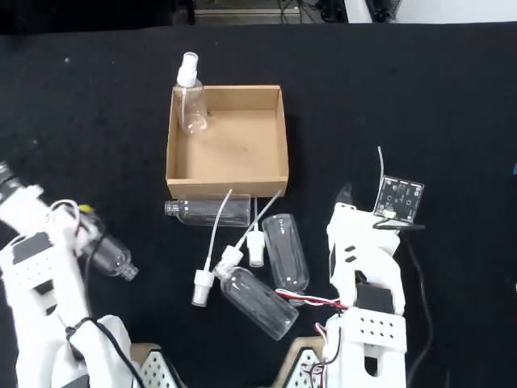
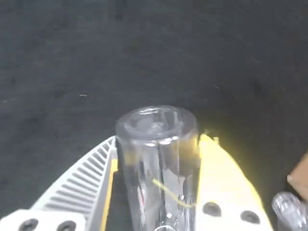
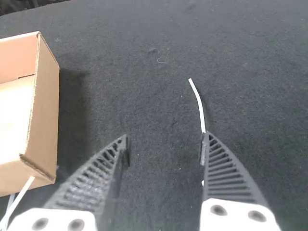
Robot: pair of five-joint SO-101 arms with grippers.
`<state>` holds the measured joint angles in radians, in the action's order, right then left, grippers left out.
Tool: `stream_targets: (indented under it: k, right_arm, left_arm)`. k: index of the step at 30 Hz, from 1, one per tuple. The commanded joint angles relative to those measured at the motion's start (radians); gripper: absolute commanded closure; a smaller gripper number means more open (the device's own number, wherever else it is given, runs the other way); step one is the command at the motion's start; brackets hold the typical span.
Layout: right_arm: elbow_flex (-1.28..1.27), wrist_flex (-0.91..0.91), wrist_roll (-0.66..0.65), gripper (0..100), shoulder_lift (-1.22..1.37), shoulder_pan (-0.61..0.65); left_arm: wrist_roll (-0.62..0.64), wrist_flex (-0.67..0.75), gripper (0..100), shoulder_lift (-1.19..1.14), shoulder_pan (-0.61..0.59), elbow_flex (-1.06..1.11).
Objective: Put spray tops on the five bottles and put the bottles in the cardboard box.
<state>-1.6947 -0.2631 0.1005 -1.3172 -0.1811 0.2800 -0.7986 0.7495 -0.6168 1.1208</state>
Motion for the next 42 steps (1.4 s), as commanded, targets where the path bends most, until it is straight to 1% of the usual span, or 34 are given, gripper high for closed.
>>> stream_targets:
  k: [1,3,4,6,10,13,16,19,23,25,28,31,38,40,42]
  right_arm:
    - [-0.001,0.026,0.0,78.3,-0.019,-0.012]
    - [-0.001,0.026,0.0,78.3,-0.019,-0.011]
    - [-0.001,0.026,0.0,78.3,-0.019,-0.011]
    - [-0.001,0.026,0.0,78.3,-0.021,-0.011]
    - [-0.001,0.026,0.0,78.3,-0.021,-0.011]
    - [-0.001,0.026,0.0,78.3,-0.021,-0.011]
    - [-0.001,0.026,0.0,78.3,-0.021,-0.011]
    - [-0.001,0.026,0.0,78.3,-0.019,-0.011]
    - [-0.001,0.025,0.0,78.3,-0.018,-0.011]
    - [-0.001,0.025,0.0,78.3,-0.018,-0.011]
    - [-0.001,0.025,0.0,78.3,-0.018,-0.011]
    - [-0.001,0.025,0.0,78.3,-0.018,-0.011]
    - [-0.001,0.025,0.0,78.3,-0.018,-0.011]
    - [-0.001,0.025,0.0,78.3,-0.018,-0.011]
    - [-0.001,0.025,0.0,78.3,-0.018,-0.011]
  left_arm:
    - [0.011,-0.031,63,0.012,-0.116,-0.018]
    - [-0.005,-0.051,63,0.014,-0.168,-0.038]
    - [-0.041,-0.055,63,0.014,-0.191,-0.062]
    - [-0.143,-0.057,64,0.014,-0.223,-0.122]
    - [-0.322,-0.051,63,0.014,-0.229,-0.252]
    - [-0.466,-0.052,64,0.003,-0.162,-0.335]
    - [-0.609,-0.031,64,0.002,-0.081,-0.334]
    - [-0.726,0.104,64,0.0,-0.03,-0.231]
    - [-0.872,0.377,64,0.002,-0.033,-0.012]
    - [-0.928,0.473,64,0.002,-0.062,0.09]
    - [-0.987,0.528,64,0.003,-0.131,0.154]
    - [-1.02,0.52,64,0.003,-0.22,0.15]
    - [-1.18,0.517,64,0.014,-0.371,0.183]
    - [-1.195,0.517,64,0.014,-0.406,0.173]
    - [-1.198,0.48,64,0.014,-0.432,0.148]
